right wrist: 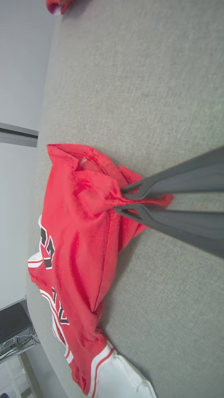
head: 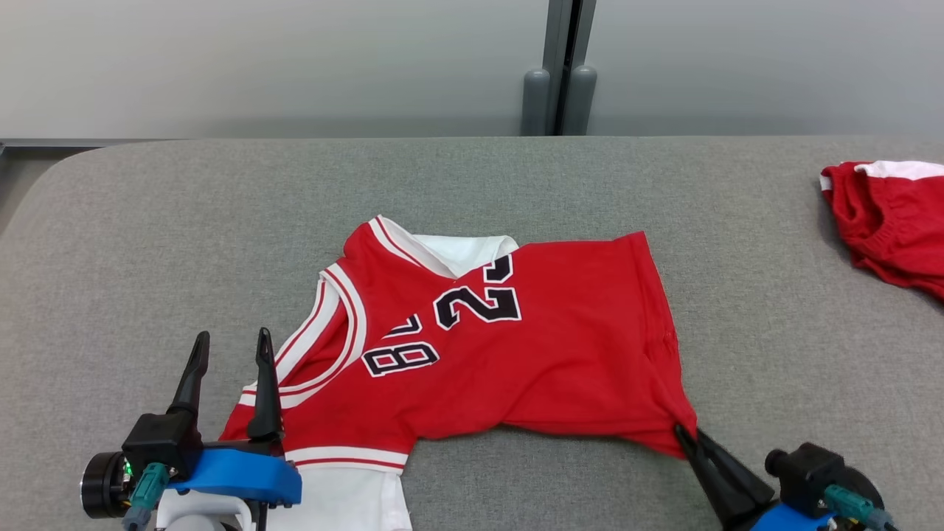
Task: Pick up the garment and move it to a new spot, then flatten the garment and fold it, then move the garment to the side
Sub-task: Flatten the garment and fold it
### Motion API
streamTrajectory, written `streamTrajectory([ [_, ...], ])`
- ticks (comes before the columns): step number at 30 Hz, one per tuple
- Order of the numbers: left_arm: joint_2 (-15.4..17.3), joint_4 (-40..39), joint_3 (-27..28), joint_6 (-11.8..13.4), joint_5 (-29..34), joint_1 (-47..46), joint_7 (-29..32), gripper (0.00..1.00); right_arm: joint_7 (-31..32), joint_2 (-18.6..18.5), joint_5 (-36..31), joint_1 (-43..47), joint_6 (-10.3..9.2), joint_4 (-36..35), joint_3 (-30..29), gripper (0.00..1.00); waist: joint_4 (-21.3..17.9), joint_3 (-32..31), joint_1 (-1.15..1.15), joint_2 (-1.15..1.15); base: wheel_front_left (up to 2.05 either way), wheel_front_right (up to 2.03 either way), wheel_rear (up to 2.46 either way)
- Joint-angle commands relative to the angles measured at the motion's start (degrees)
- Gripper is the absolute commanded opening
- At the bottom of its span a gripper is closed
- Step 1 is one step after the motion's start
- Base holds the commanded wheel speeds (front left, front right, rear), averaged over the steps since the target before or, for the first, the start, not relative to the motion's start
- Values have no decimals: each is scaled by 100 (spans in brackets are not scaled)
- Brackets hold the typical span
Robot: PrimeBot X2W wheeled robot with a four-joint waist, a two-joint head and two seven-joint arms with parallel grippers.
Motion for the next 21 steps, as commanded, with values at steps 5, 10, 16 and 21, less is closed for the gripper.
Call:
streamTrajectory([
  [5, -7, -46, 37, -27, 25, -15, -25, 100, 531, -149, 130, 614, 1, -686, -111, 100, -98, 85, 1, 1, 0, 0, 0],
  [10, -5, -32, 35, -23, 42, -50, -25, 100, 532, -155, 65, 651, 2, -1001, -336, 100, -103, 99, 1, 1, 0, 0, 0],
  [16, -7, -51, 56, -35, 56, -76, -25, 100, 702, -212, -47, 418, 1, -1227, -591, 100, -38, 100, 1, 1, 0, 0, 0],
  [21, -7, -59, 59, -36, 41, -95, -25, 100, 998, -90, 10, 207, 1, -929, -689, 100, 22, 122, 1, 1, 0, 0, 0],
])
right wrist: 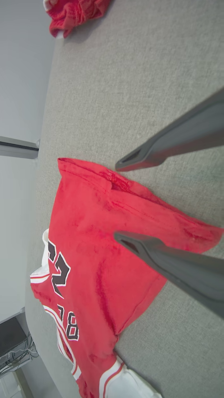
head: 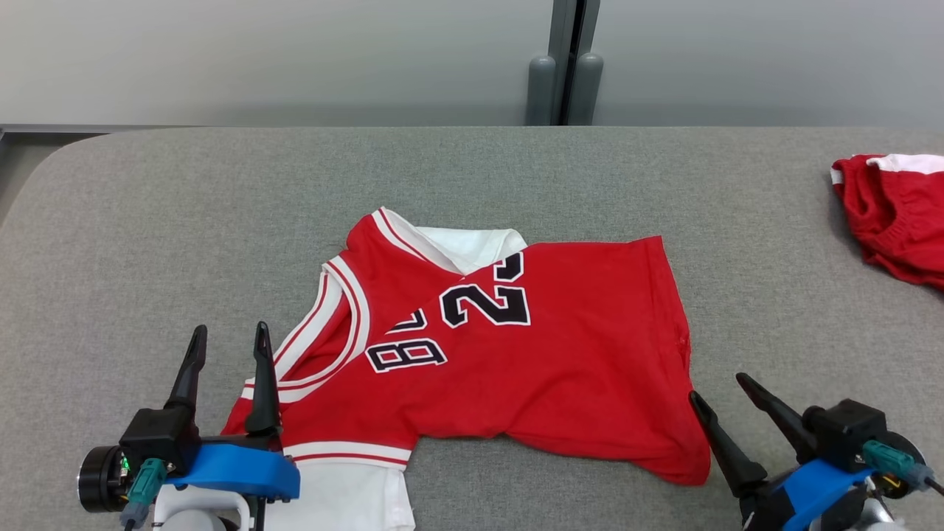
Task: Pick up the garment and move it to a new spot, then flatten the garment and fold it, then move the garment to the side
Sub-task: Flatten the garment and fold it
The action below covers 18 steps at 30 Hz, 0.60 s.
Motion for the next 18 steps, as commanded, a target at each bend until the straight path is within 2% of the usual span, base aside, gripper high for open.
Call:
streamTrajectory([
  [1, -7, -25, 14, -5, 0, -65, -26, 100, 37, 42, -45, -194, 3, 106, 12, 100, 14, 22, 0, 0, 0, 0, 0],
  [10, -6, 21, -114, -11, -40, -247, -26, 100, 133, 227, 132, -1162, 3, 1176, 370, 100, 169, 196, 0, 0, 0, 0, 0],
  [13, -6, 43, -152, -7, -47, -298, -26, 100, 193, 185, 231, -1383, 3, 1599, 464, 100, 263, 216, 0, 0, 0, 0, 0],
  [14, -6, 50, -152, -3, -55, -298, -26, 100, 195, 189, 269, -1427, 2, 1725, 475, 93, 290, 216, 0, 0, 0, 0, 0],
  [15, -6, 48, -147, 13, -72, -290, -25, 100, 177, 210, 307, -1452, 3, 1817, 522, 81, 310, 212, 0, 0, 0, 0, 0],
  [16, -6, 41, -140, 27, -80, -278, -26, 100, 147, 233, 367, -1484, 3, 1899, 535, 47, 321, 210, 0, 0, 0, 0, 0],
  [17, -7, 38, -138, 27, -83, -261, -26, 100, 138, 235, 398, -1510, 3, 1976, 569, 9, 329, 207, 0, 0, 0, 0, 0],
  [18, -7, 33, -134, 34, -88, -241, -26, 100, 73, 232, 412, -1536, 3, 2012, 602, 0, 331, 203, 0, 0, 0, 0, 0],
])
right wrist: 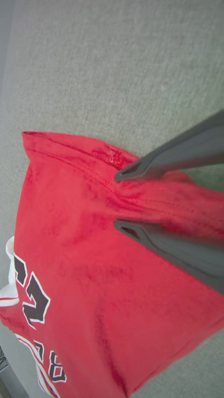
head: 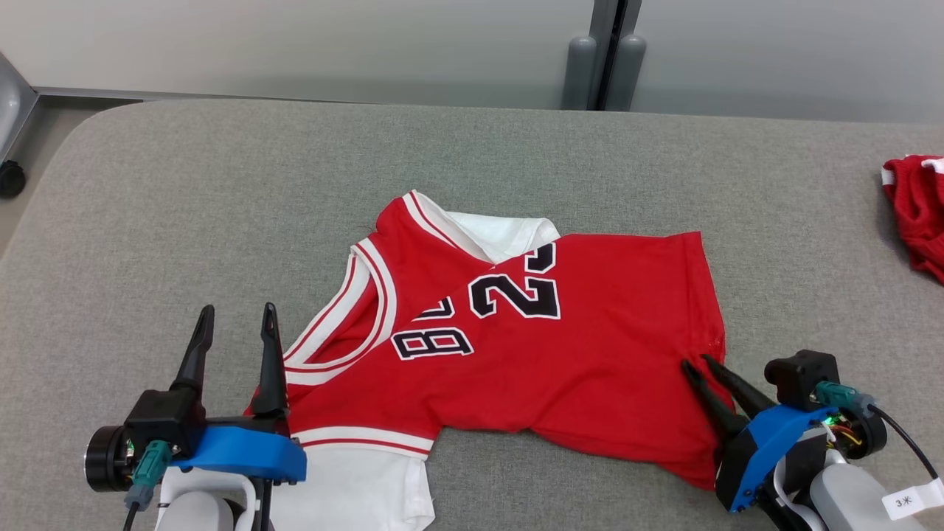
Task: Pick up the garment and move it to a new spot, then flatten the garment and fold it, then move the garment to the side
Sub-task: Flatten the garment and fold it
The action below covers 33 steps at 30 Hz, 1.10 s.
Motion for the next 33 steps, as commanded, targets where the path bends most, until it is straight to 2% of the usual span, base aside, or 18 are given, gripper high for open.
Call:
streamTrajectory([
  [1, -7, -18, 9, 28, -29, 24, -26, 100, -146, -4, 48, -118, 3, 41, 33, 0, -3, -9, 0, -1, 0, 0, 0],
  [5, -7, 10, 43, 30, -23, 100, -26, 100, -546, 6, 103, -148, 3, 30, 182, 0, -56, -100, 0, -1, 0, 0, 0],
  [8, -7, 12, 48, 37, -13, 166, -26, 100, -804, -83, 24, 11, 3, -164, 358, 0, -135, -199, 0, -1, 0, 0, 0],
  [11, -7, 13, 56, 41, 11, 238, -26, 100, -852, -58, 270, 336, 3, -592, 473, 0, -231, -291, 0, -1, 0, 0, 0],
  [15, -8, 3, 71, 47, 15, 308, -26, 100, -636, -250, 552, 896, 3, -1437, 541, 0, -350, -369, 0, -1, 0, 0, 0],
  [23, -6, -78, 74, 57, 66, 391, -26, 100, 232, -565, 1224, 2033, 2, -3276, 320, 0, -595, -406, 0, -1, 0, 0, 0],
  [28, -5, -89, 80, 47, 67, 367, -26, 100, 723, -648, 1424, 2455, 2, -3745, -43, 0, -627, -398, 0, -1, 0, 0, 0],
  [29, -6, -91, 69, 44, 63, 360, -26, 100, 804, -663, 1414, 2498, 2, -3764, -82, 9, -622, -397, 0, -1, 0, 0, 0],
  [30, -7, -95, 57, 41, 60, 359, -26, 100, 824, -635, 1399, 2521, 2, -3768, -180, 42, -618, -395, 0, -1, 0, 0, 0],
  [31, -7, -92, 43, 42, 53, 354, -26, 100, 850, -611, 1358, 2533, 2, -3743, -247, 100, -606, -390, 0, -1, 0, 0, 0],
  [33, -6, -86, 16, 36, 40, 339, -26, 100, 895, -596, 1293, 2507, 2, -3693, -331, 100, -571, -372, 0, -1, 0, 0, 0],
])
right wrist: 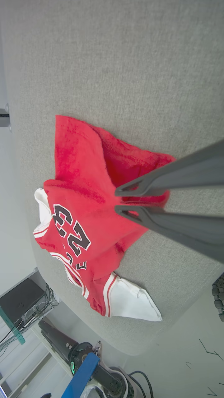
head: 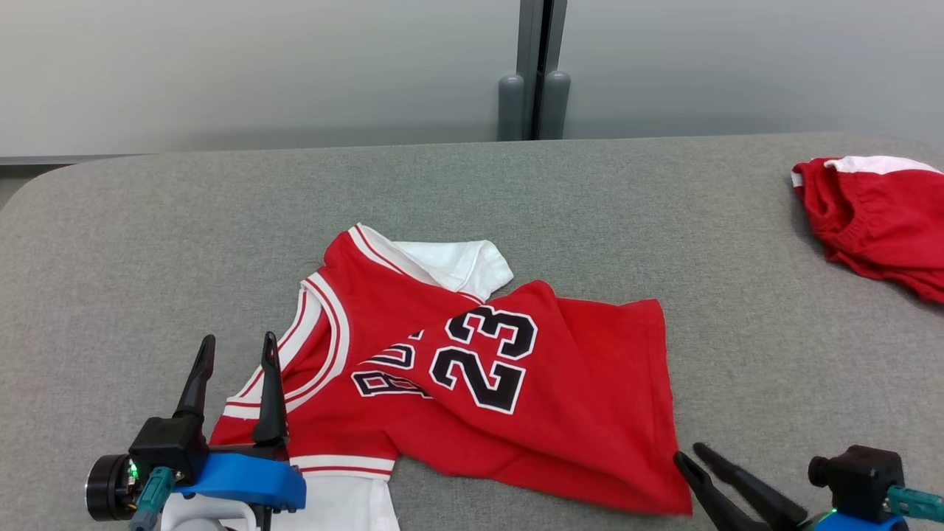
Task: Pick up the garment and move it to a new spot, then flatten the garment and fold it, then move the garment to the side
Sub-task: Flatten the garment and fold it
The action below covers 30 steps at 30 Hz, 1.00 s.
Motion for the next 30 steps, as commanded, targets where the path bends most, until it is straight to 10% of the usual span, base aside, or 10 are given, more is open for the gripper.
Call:
streamTrajectory([
  [1, -2, -8, -36, -9, -17, -28, -25, 100, 12, 17, -83, -24, 1, 52, -137, 100, 57, 21, 0, 0, 0, 0, 0],
  [12, -4, -10, -21, -15, 2, -116, -25, 100, -151, 271, -1228, -1252, 2, 1105, -835, 100, 204, 120, 0, 0, 0, 0, 0],
  [30, -3, 6, -85, 11, -89, -390, -25, 100, 48, 693, -1584, -3146, 2, 4316, 119, 100, 568, 517, 0, 0, 0, 0, 0],
])
